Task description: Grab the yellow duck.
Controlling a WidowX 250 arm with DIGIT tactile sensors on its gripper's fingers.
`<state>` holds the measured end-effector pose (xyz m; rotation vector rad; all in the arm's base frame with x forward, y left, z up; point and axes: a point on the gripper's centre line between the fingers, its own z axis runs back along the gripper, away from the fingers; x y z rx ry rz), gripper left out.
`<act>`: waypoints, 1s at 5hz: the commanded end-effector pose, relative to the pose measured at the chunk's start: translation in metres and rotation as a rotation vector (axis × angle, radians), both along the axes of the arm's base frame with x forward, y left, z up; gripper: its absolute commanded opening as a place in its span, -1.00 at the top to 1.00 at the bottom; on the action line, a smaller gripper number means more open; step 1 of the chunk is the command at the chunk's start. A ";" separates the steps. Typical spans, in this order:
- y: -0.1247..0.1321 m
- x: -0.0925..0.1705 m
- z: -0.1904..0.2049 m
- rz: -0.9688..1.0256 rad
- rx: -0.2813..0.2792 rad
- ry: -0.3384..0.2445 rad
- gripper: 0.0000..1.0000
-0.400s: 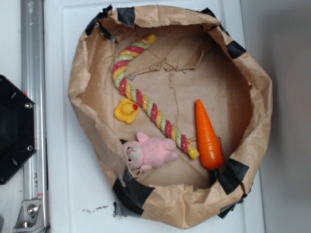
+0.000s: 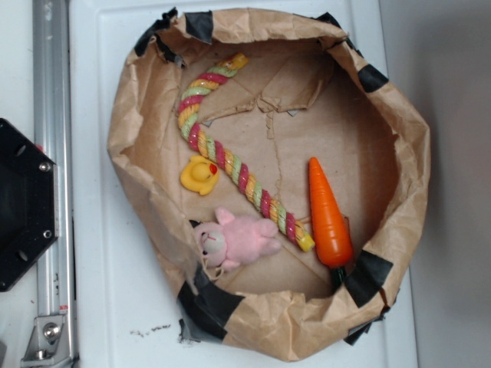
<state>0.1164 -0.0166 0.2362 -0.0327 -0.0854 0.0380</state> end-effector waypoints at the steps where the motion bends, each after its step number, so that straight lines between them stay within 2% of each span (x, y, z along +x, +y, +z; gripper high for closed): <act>1: 0.031 0.093 -0.021 0.187 -0.117 0.143 -1.00; 2: 0.039 0.109 -0.052 0.231 -0.111 0.178 -1.00; 3: 0.043 0.111 -0.094 0.239 -0.089 0.222 -1.00; 4: 0.043 0.106 -0.121 0.211 -0.030 0.211 -1.00; 5: 0.055 0.110 -0.137 0.249 -0.015 0.170 -1.00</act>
